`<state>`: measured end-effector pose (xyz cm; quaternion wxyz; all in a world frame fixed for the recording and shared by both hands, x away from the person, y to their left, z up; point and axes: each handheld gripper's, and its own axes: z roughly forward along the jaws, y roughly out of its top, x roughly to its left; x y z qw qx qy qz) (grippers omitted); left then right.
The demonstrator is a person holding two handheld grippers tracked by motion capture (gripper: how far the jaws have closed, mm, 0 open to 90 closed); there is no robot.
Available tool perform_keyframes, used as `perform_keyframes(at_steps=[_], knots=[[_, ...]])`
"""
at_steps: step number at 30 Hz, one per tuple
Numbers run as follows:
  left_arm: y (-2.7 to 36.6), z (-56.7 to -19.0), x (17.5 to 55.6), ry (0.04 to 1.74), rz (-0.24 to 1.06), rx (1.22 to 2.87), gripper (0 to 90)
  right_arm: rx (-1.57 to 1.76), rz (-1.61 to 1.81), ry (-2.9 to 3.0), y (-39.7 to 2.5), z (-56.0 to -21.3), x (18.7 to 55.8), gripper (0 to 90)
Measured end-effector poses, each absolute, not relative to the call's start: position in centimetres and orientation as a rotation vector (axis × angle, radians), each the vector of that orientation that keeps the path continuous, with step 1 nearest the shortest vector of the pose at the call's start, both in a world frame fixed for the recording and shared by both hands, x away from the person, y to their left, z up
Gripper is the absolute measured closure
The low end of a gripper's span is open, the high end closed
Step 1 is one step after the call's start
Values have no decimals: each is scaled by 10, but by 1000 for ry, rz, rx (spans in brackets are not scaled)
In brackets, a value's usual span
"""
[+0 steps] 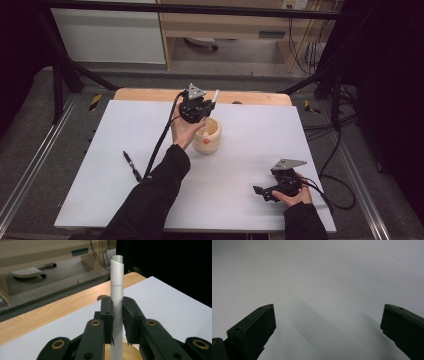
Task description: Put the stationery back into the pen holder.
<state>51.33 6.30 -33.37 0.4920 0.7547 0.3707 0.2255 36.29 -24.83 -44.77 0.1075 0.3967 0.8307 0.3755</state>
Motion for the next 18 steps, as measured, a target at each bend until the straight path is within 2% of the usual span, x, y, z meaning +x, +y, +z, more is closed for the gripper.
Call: perform_keyframes(at_steps=[18], knots=[[65, -369, 507, 900, 508, 1877, 786, 1174, 1089, 2456, -248, -448, 362, 9]])
